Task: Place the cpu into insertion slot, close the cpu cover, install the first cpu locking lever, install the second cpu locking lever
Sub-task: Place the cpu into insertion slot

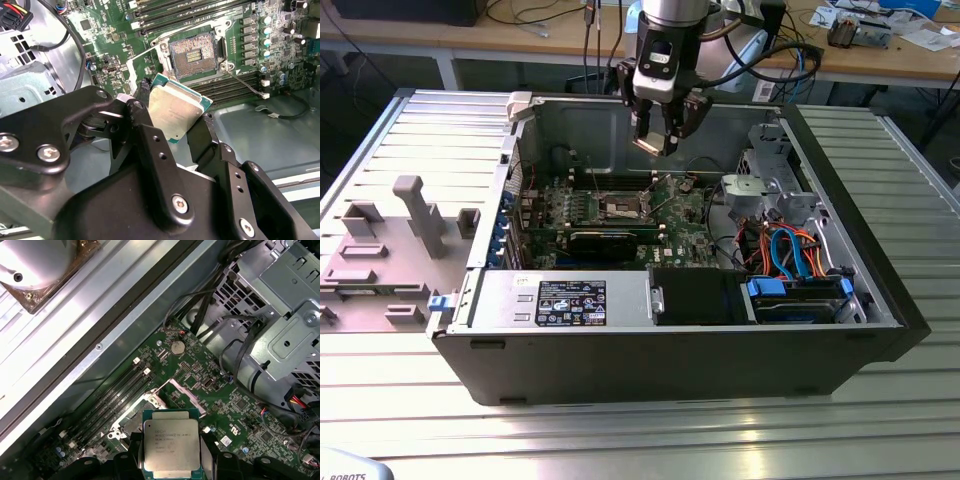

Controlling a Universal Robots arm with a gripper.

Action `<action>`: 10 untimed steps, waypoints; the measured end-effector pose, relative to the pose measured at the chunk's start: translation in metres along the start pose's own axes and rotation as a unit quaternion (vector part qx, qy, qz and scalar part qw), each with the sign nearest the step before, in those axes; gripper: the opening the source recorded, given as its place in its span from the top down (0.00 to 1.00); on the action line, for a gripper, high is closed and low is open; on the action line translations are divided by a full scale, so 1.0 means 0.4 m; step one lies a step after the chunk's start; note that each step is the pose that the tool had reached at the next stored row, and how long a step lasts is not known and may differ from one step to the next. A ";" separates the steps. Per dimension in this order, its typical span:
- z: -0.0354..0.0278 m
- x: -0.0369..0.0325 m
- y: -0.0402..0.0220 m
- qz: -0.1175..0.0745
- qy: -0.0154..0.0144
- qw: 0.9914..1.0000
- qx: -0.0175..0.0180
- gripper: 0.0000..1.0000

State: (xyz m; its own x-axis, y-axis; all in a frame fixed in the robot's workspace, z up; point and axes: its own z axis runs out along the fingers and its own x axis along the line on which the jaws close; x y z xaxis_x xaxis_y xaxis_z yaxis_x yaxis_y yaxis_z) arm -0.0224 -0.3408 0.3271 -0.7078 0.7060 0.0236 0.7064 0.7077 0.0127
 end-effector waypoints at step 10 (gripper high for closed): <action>0.001 0.000 0.000 0.016 0.000 1.000 0.000 0.46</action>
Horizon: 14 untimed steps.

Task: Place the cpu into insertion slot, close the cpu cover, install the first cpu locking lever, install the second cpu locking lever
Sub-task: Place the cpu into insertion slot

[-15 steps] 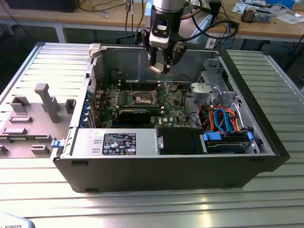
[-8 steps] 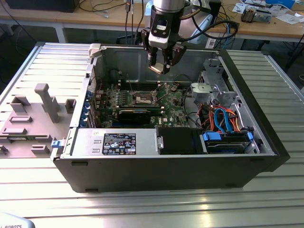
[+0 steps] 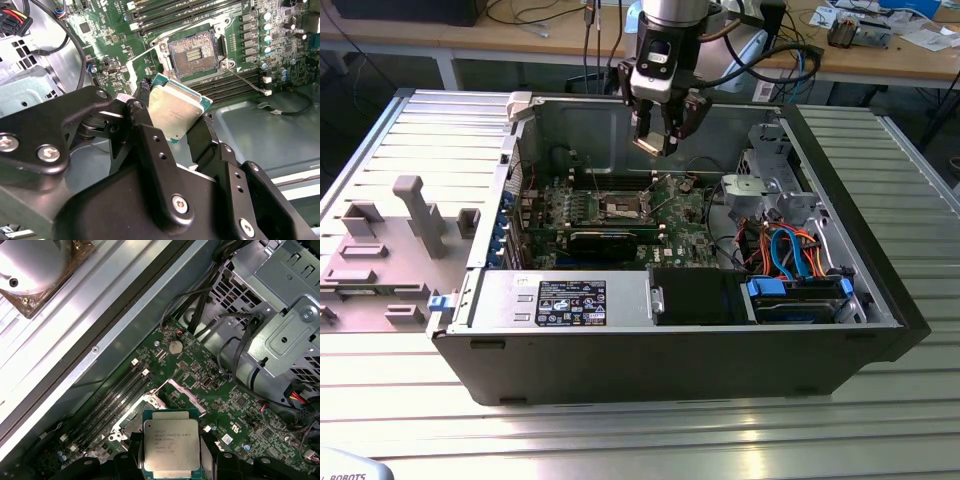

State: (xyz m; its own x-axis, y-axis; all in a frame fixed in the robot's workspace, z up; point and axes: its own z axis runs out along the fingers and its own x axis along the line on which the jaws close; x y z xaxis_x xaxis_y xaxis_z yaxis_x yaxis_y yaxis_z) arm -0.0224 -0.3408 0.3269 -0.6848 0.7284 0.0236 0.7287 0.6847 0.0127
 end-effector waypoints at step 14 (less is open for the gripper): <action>0.001 0.000 0.000 0.022 0.000 1.000 -0.001 0.46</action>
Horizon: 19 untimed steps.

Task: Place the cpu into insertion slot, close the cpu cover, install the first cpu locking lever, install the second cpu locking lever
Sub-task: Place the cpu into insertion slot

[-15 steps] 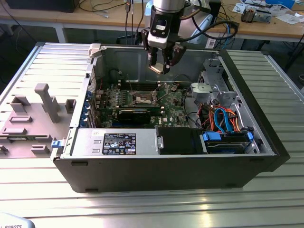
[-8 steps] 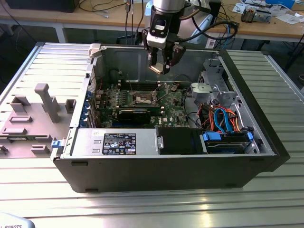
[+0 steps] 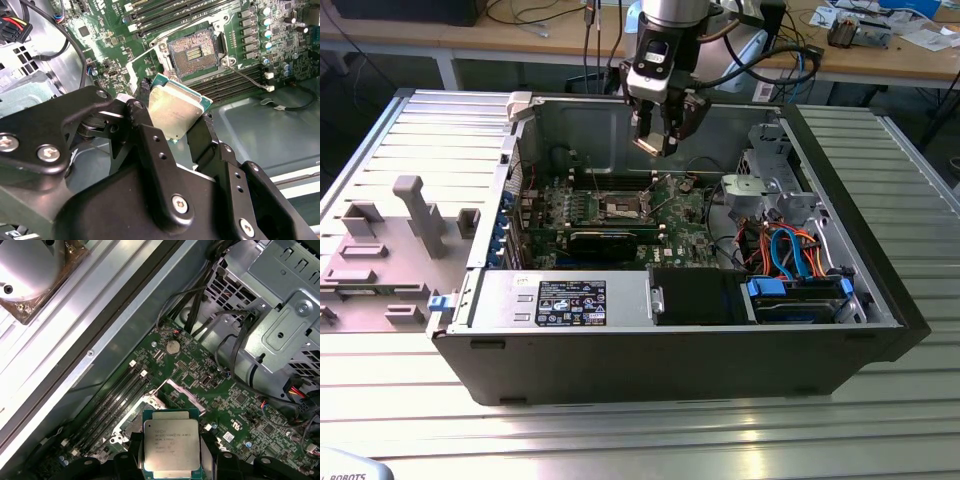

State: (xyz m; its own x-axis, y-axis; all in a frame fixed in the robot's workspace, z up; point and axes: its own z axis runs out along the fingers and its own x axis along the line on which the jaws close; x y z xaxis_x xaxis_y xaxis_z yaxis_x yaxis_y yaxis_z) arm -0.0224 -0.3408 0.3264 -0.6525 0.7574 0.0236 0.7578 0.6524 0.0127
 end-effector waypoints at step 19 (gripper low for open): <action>0.002 0.000 0.000 0.021 0.000 1.000 0.000 0.46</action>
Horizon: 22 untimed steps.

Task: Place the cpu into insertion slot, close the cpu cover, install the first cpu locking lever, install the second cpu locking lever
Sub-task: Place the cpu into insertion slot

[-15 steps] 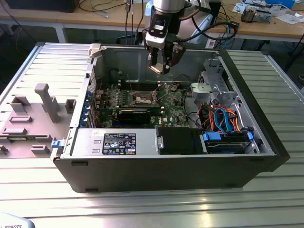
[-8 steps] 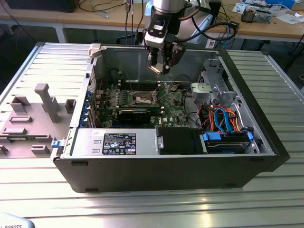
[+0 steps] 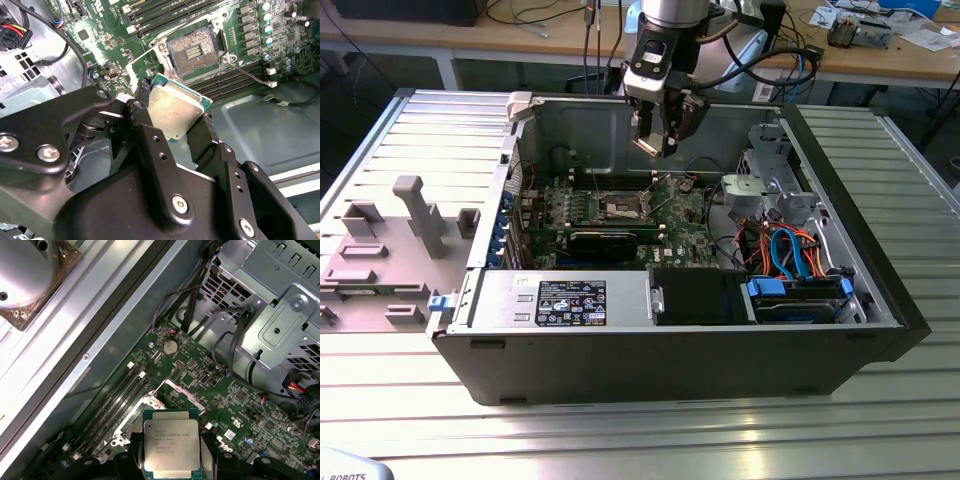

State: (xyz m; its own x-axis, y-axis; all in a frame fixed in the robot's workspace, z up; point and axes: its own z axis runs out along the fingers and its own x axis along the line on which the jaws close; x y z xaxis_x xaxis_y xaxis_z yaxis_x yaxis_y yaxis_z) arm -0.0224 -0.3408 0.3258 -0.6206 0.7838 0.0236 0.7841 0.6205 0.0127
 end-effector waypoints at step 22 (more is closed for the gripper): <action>0.002 0.000 0.000 0.027 0.000 1.000 -0.001 0.46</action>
State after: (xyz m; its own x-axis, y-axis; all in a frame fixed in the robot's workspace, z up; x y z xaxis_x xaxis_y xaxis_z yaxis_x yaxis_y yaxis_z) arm -0.0224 -0.3408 0.3252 -0.5774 0.8161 0.0236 0.8164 0.5773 0.0127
